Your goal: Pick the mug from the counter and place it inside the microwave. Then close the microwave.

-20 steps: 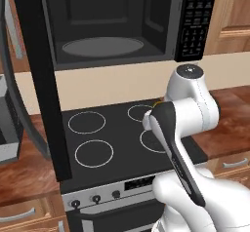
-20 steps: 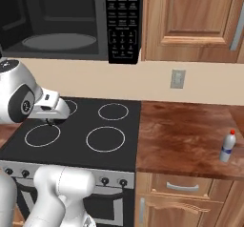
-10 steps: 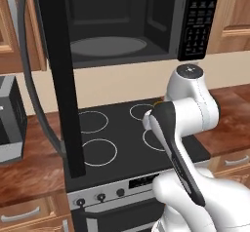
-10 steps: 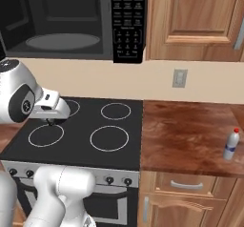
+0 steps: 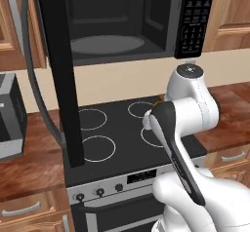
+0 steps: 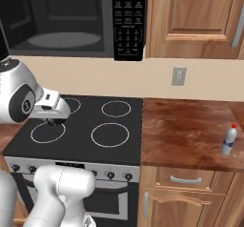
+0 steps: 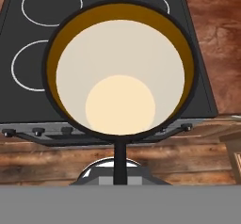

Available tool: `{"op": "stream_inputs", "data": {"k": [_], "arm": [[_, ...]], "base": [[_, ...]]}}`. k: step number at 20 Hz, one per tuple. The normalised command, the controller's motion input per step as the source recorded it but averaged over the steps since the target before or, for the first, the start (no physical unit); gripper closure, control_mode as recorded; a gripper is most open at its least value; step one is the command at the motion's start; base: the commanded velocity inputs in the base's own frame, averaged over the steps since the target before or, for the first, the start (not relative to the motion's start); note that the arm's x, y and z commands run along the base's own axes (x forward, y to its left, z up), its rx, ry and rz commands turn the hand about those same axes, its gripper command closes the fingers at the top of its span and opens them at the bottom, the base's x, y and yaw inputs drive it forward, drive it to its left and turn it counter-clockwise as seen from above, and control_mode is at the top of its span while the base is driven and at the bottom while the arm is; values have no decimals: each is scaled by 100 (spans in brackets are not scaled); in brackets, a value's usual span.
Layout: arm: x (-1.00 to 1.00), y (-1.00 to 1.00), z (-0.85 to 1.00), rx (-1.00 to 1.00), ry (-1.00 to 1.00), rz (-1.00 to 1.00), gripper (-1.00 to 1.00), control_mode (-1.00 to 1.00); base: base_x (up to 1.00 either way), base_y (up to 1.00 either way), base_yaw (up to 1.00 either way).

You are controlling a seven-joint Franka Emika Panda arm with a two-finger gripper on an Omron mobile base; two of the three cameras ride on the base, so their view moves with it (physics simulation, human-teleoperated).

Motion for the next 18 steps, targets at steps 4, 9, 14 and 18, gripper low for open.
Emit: {"op": "stream_inputs", "data": {"k": [4, 9, 14, 18], "arm": [[0, 0, 0, 0, 0, 0, 100, 100], [0, 0, 0, 0, 0, 0, 100, 100], [0, 0, 0, 0, 0, 0, 100, 100], [0, 0, 0, 0, 0, 0, 100, 100]], "base": [[-33, 22, 0], [-7, 27, 0], [-2, 37, 1], [0, 34, 5]]}}
